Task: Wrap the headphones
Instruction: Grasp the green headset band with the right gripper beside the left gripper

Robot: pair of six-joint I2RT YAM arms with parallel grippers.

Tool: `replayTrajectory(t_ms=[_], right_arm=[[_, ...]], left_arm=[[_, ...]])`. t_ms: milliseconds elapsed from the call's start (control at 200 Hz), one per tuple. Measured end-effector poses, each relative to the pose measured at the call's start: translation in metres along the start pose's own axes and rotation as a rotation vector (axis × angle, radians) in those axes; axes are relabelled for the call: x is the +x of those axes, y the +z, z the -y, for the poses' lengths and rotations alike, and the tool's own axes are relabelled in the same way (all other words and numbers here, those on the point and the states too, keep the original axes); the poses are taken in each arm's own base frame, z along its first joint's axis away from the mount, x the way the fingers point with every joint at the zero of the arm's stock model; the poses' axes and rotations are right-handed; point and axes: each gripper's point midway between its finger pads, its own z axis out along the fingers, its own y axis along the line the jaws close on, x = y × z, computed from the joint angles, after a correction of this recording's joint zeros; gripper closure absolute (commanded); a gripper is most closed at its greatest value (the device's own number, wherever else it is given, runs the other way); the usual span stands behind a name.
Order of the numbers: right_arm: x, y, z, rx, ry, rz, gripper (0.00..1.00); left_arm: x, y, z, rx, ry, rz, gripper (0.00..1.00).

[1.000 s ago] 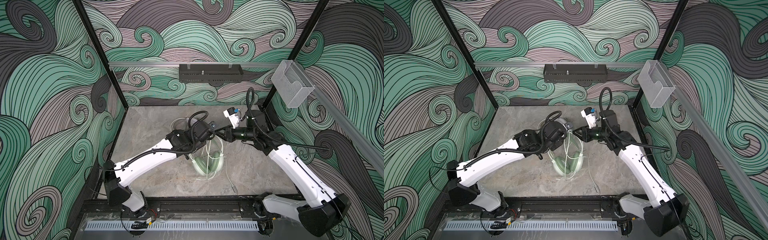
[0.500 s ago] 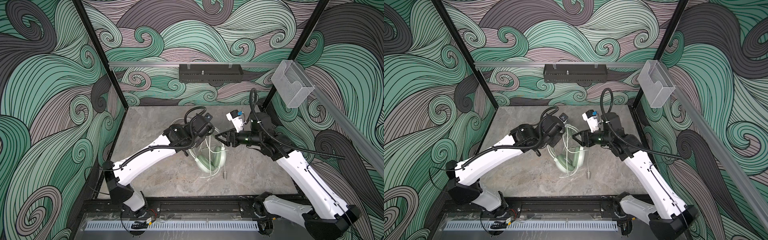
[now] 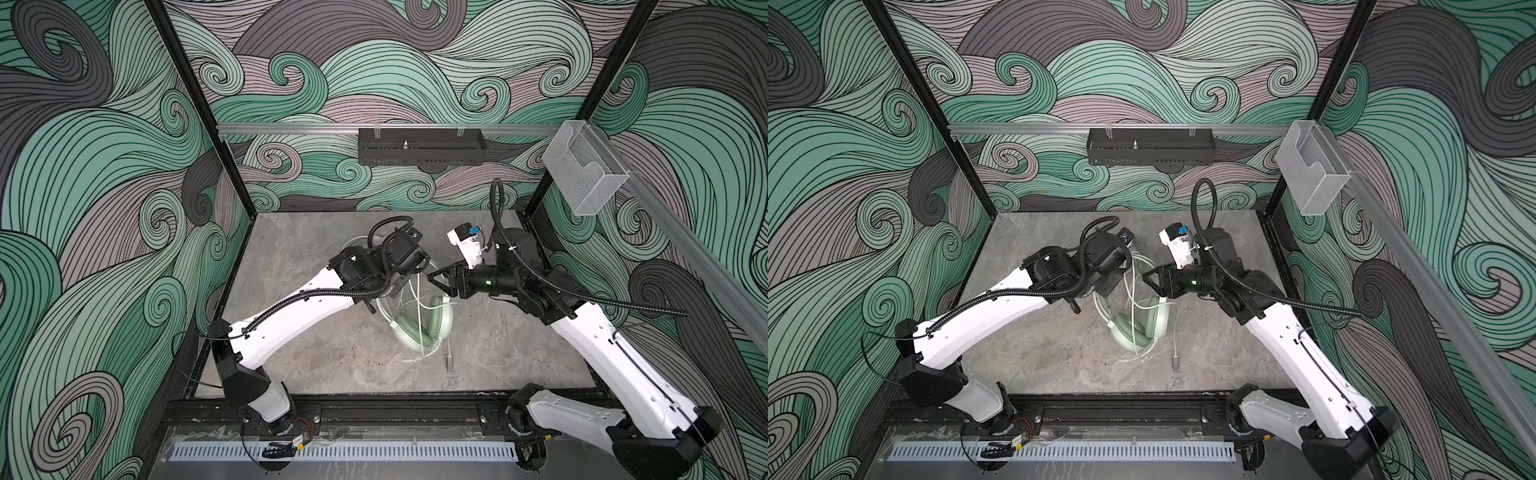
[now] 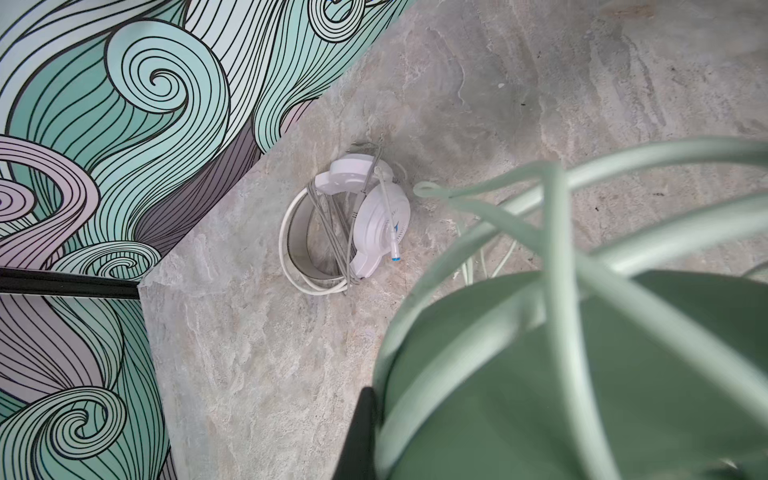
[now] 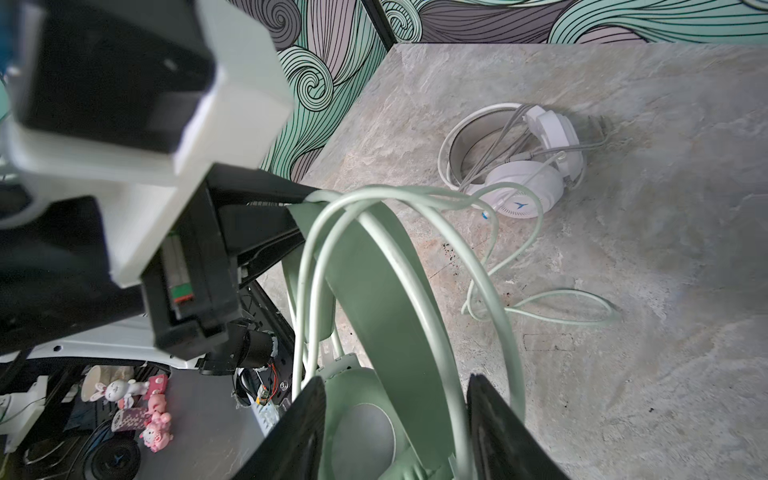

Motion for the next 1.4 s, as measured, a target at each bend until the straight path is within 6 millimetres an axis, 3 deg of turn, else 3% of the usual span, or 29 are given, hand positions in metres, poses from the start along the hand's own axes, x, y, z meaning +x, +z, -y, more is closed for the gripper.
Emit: replayTrajectory(t_ms=[205,455,846,1021,1136,1286,1396], right_arm=[[0.001,-0.018,-0.014,-0.012,-0.035,0.018,0.41],[0.007,-0.019,-0.018,-0.017,-0.050,0.000,0.37],[0.018,0.037,-0.012,-0.052,-0.058,-0.102,0.35],[0.017,0.053,-0.019,-0.089,-0.080,-0.108,0.39],[0.016,0.062,-0.023,-0.111,-0.100,-0.108,0.51],[0.009,0.062,-0.026,-0.122,-0.125,-0.078,0.81],[0.004,0.052,-0.030,-0.125,-0.152,-0.035,0.91]], left_arm=[[0.000,0.005,-0.012,-0.027,-0.075,-0.008,1.00],[0.001,0.006,-0.016,-0.034,-0.099,-0.012,1.00],[0.001,0.006,-0.012,-0.006,-0.122,-0.014,1.00],[0.000,0.006,-0.008,0.016,-0.137,-0.013,1.00],[0.000,0.006,-0.005,0.030,-0.144,-0.015,1.00],[-0.001,0.006,-0.003,0.047,-0.159,-0.011,1.00],[0.001,0.008,-0.001,0.050,-0.163,-0.012,1.00]])
